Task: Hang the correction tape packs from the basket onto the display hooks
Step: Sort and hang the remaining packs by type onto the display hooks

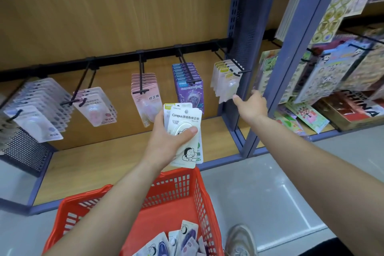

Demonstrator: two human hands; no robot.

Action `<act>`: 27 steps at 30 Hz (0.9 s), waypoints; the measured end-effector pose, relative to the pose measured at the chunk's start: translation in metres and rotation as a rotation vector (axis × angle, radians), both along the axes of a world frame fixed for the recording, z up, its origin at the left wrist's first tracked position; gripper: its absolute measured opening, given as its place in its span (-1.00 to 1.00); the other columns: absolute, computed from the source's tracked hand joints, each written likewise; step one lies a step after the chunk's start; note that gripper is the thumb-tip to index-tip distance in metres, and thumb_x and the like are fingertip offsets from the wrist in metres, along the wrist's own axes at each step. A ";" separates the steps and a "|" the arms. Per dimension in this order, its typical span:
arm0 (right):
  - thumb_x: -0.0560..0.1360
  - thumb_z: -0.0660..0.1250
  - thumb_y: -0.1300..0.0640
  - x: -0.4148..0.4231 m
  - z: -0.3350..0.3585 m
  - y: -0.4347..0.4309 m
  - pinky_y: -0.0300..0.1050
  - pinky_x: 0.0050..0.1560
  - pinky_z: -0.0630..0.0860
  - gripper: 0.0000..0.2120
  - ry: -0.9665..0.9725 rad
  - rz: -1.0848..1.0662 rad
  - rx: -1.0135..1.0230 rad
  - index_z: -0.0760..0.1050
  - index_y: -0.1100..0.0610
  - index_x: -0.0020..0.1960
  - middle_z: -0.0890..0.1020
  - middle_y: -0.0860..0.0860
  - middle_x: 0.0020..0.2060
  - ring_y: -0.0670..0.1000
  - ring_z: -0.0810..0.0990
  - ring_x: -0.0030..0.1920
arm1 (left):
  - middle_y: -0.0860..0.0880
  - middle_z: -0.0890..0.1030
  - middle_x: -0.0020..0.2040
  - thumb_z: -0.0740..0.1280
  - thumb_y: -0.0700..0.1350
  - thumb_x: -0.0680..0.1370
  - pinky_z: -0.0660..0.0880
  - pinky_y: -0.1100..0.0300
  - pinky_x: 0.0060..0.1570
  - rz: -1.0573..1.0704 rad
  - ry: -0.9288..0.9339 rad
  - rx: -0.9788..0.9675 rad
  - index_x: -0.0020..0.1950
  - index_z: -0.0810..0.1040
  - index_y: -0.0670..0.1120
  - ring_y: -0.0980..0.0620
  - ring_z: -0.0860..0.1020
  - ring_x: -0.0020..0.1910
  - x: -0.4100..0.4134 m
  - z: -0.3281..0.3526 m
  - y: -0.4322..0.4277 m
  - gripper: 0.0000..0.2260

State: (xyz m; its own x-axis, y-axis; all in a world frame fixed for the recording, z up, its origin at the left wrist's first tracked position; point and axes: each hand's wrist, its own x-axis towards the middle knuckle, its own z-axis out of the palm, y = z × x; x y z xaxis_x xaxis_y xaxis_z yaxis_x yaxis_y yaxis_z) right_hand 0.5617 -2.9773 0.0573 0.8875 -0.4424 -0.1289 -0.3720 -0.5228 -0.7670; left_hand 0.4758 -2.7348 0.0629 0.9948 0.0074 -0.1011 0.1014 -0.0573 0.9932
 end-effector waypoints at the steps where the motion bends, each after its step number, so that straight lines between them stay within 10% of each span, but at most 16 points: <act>1: 0.62 0.33 -0.12 -0.012 0.004 0.006 0.06 0.24 0.47 -0.49 -0.020 0.045 0.055 0.38 0.10 0.47 0.52 0.10 0.33 0.17 0.53 0.28 | 0.09 0.69 0.12 0.58 -0.19 0.45 0.65 0.18 -0.15 0.010 0.003 -0.006 0.35 0.42 0.08 0.13 0.71 0.00 -0.001 0.002 0.002 -0.44; 5: 0.65 0.31 -0.01 -0.074 0.024 0.044 0.07 0.06 0.63 -0.89 -0.036 0.389 0.368 0.59 -0.02 0.08 0.69 -0.01 0.03 0.01 0.68 0.02 | 0.05 0.70 0.13 0.58 -0.17 0.45 0.63 0.25 -0.15 0.042 0.003 -0.041 0.36 0.43 0.02 0.13 0.70 0.00 -0.004 0.009 0.004 -0.45; 12: 0.47 0.56 0.16 -0.127 0.041 0.089 0.13 0.06 0.69 -0.64 -0.134 0.524 0.504 0.59 -0.04 0.22 0.68 -0.04 0.09 0.05 0.71 0.09 | 0.13 0.65 0.13 0.55 -0.16 0.49 0.64 0.15 0.03 0.087 -0.013 -0.126 0.41 0.38 0.00 0.08 0.66 0.14 -0.019 0.028 0.004 -0.43; 19: 0.35 0.65 0.21 -0.142 0.059 0.115 -0.24 -0.12 0.62 -0.54 -0.284 0.452 0.434 0.55 -0.01 0.15 0.64 -0.10 -0.02 -0.13 0.64 0.01 | 0.07 0.69 0.14 0.54 -0.11 0.51 0.67 0.03 -0.03 0.061 -0.026 -0.145 0.22 0.42 0.16 0.06 0.71 0.04 -0.033 0.053 0.016 -0.59; 27: 0.53 0.45 0.27 -0.140 0.072 0.120 0.31 0.11 0.64 -0.67 -0.239 0.273 0.780 0.40 0.13 0.21 0.76 0.03 -0.04 0.11 0.75 -0.02 | 0.13 0.65 0.17 0.40 -0.11 0.62 0.61 0.10 0.11 -0.003 -0.046 -0.093 0.31 0.37 0.11 0.12 0.66 0.13 -0.042 0.074 0.030 -0.67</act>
